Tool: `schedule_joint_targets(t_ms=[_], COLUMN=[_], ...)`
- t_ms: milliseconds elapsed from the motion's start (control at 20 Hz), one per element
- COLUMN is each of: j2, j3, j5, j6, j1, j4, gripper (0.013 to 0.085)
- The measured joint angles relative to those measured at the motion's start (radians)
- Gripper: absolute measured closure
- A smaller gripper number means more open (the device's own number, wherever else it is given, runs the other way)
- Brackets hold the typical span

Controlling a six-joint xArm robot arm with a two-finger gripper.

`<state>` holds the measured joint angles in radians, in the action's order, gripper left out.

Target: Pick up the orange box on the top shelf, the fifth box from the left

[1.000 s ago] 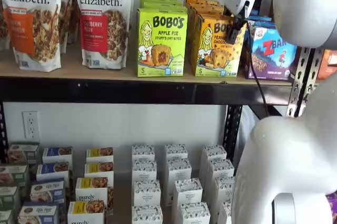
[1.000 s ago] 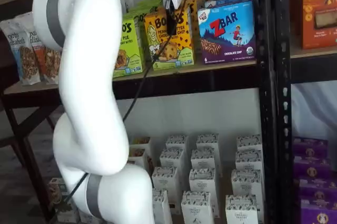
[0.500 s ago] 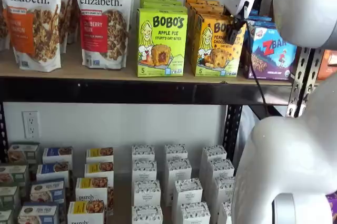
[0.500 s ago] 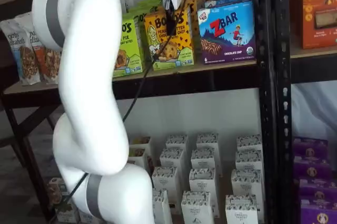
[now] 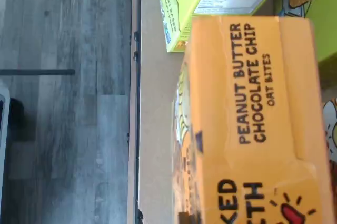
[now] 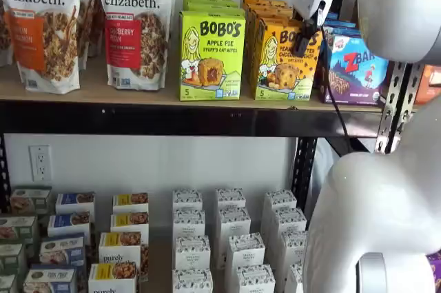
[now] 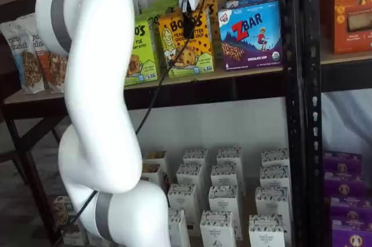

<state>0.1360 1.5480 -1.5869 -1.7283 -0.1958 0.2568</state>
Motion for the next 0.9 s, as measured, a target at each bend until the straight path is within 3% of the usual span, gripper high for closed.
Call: schedule_joint_targets(t_ms=[900], j2=[0.018], j3=[0.035], j5=[-0.075], j6=[0.028], j1=[0.016], j4=[-0.008], gripper=[0.057])
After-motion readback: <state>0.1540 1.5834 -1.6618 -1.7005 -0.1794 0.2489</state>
